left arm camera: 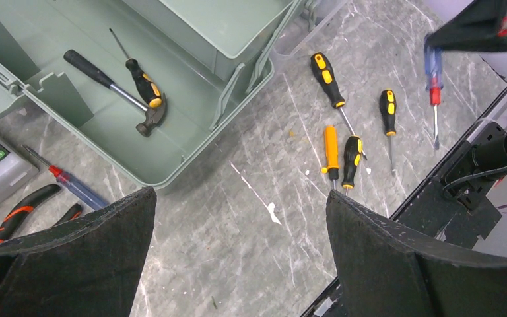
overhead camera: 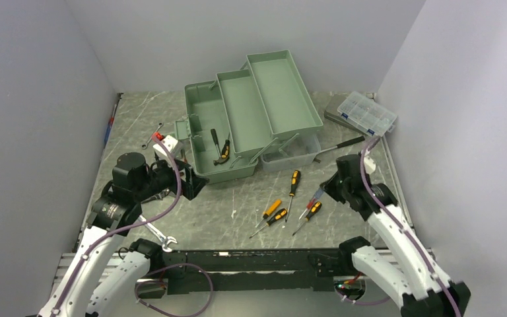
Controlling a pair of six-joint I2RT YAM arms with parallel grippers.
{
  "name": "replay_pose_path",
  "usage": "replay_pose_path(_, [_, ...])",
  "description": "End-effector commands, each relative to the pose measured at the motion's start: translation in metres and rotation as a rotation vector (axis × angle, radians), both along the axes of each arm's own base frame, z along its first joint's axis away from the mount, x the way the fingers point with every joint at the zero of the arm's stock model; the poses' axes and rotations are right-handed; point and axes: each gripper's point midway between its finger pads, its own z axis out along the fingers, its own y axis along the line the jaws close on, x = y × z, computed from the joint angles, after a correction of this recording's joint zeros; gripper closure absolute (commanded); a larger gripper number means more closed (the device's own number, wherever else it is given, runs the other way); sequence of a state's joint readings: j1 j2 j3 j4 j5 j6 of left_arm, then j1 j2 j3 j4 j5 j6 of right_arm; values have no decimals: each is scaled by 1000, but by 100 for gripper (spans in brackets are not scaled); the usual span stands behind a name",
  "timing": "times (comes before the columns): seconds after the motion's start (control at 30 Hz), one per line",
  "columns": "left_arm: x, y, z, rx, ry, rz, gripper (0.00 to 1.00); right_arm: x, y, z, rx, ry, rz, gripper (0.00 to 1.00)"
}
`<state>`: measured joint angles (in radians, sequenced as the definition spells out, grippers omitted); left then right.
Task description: Pack the tool kit
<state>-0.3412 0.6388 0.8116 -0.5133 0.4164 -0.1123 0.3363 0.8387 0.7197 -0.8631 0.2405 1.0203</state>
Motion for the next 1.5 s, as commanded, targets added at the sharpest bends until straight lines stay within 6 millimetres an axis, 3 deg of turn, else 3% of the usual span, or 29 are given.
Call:
replay_pose_path(0.0, [3,1,10,2,-61,1,1,47,44,115,76,-491,328,100])
replay_pose_path(0.1, [4,2,9,5,-59,7,1,61,71,167,89,-643,509,100])
replay_pose_path(0.27, [5,2,8,9,-53,14,1,91,113,213,125,-742,705,100])
replay_pose_path(0.43, [8,5,6,18,-50,35,1,124,158,245,37,-790,835,100])
replay_pose_path(0.53, [9,6,5,23,-45,43,1,142,186,257,-85,-802,902,100])
replay_pose_path(0.67, [10,8,3,26,-40,52,1,171,214,265,-107,-807,948,100])
replay_pose_path(0.83, [11,9,3,28,-40,62,1,205,242,263,-158,-826,977,100])
replay_pose_path(1.07, [13,8,0,32,-27,63,0,253,260,244,-254,-793,975,100])
replay_pose_path(1.23, [15,10,-3,41,-16,77,1,277,273,213,-275,-719,987,100])
replay_pose_path(1.47, [20,17,-8,59,4,128,1,288,282,163,-245,-584,995,99])
